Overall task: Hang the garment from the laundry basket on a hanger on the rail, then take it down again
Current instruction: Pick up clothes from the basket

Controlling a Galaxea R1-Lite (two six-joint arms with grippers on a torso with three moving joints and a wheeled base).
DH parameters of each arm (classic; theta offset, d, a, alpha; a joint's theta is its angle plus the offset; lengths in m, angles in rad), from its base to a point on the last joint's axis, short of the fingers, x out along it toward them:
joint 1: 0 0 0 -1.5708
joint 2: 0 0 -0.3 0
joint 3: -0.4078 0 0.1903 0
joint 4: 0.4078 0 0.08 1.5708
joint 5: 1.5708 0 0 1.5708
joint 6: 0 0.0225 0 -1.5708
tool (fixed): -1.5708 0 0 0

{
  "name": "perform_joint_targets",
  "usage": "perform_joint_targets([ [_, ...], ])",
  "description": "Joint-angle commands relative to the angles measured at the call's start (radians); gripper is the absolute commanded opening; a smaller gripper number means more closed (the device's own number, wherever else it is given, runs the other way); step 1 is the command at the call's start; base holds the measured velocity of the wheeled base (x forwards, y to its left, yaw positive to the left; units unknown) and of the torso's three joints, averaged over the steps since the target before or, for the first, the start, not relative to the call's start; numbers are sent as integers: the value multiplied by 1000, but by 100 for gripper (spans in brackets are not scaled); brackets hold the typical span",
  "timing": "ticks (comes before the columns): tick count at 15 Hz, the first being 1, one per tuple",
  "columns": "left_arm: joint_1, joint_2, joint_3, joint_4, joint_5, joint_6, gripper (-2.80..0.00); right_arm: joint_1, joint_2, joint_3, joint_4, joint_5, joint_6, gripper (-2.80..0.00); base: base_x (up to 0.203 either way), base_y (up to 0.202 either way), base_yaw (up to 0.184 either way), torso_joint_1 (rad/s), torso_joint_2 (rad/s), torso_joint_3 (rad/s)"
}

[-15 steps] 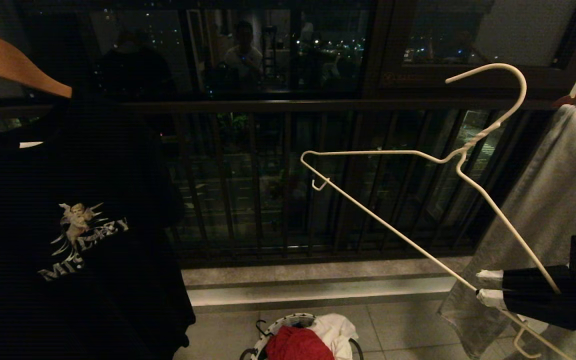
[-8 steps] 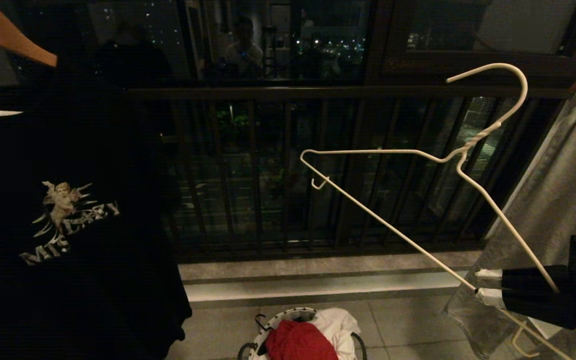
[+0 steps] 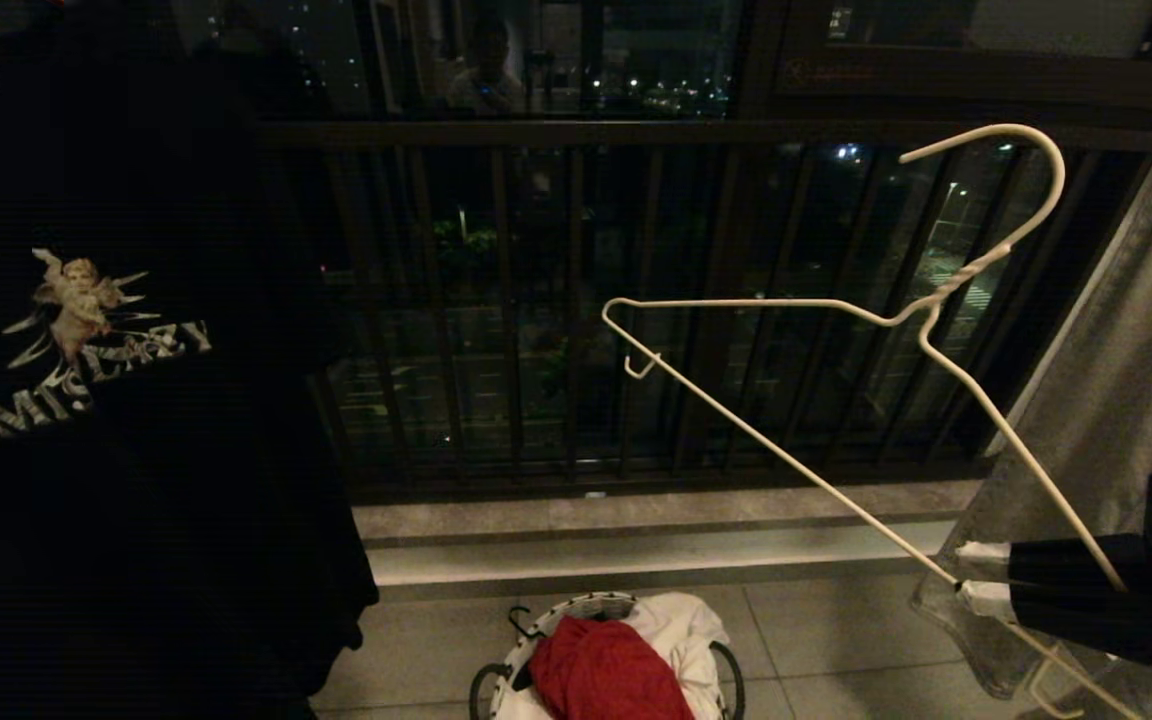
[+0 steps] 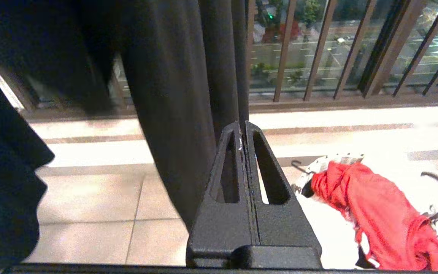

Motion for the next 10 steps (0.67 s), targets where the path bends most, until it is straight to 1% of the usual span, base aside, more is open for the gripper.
perform_joint_targets([
  [1, 0, 0, 2, -1, 0, 0, -280, 0, -4, 1, 1, 5, -5, -280, 0, 0, 0, -207, 520, 308],
  [10, 0, 0, 2, -1, -1, 0, -280, 2, -13, 7, 1, 5, -6, -280, 0, 0, 0, -178, 492, 315],
])
